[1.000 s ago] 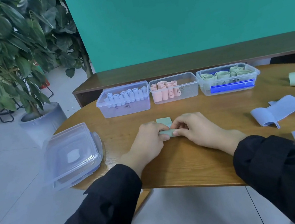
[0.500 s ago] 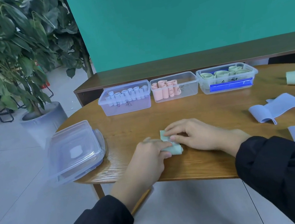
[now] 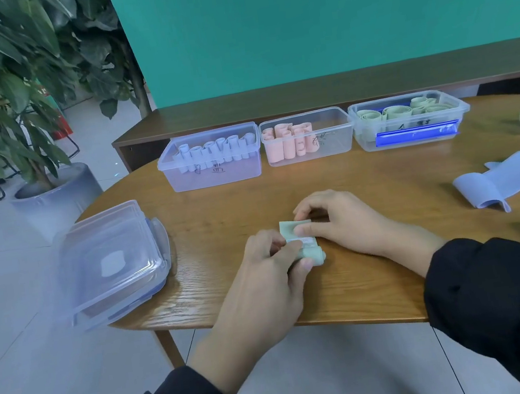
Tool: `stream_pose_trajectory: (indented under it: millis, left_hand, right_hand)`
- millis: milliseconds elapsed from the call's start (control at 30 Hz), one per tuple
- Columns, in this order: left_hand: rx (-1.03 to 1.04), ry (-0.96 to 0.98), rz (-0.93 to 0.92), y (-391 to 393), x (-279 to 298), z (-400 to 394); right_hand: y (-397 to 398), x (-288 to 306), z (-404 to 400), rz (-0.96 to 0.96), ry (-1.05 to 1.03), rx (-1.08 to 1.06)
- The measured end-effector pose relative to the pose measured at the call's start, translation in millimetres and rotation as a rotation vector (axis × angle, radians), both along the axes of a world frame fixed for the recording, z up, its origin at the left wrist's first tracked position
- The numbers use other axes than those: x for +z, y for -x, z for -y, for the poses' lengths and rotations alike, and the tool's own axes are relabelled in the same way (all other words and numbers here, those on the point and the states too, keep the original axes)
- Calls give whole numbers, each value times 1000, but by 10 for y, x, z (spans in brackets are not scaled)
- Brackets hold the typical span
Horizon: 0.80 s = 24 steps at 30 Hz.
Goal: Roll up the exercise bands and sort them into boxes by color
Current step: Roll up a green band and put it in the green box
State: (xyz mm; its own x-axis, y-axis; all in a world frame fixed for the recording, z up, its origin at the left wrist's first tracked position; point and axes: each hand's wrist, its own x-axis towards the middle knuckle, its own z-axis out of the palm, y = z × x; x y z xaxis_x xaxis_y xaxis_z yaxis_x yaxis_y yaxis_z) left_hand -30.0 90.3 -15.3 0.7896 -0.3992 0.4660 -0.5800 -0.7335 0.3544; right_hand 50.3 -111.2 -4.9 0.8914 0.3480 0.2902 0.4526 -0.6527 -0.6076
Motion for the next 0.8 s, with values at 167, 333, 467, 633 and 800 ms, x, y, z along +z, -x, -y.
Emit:
stream_pose_trajectory:
  millis: [167,333,467,633,800]
  left_hand:
    - [54,104,-66,-88,33,69]
    - [138,267,-196,-136,93,111]
    - [256,336,-230,-183,95,159]
    - [360,160,-194,-267,70,182]
    - [413,-3,-171,-330,24,212]
  right_hand:
    - [-10,78,-6,-155,-367,-1]
    - [31,107,-33,-219,-486,36]
    - [54,128,-39,-255,-517,34]
    - [64,140,-21,-300,-554,40]
    - [88,169,1,-339,-527,72]
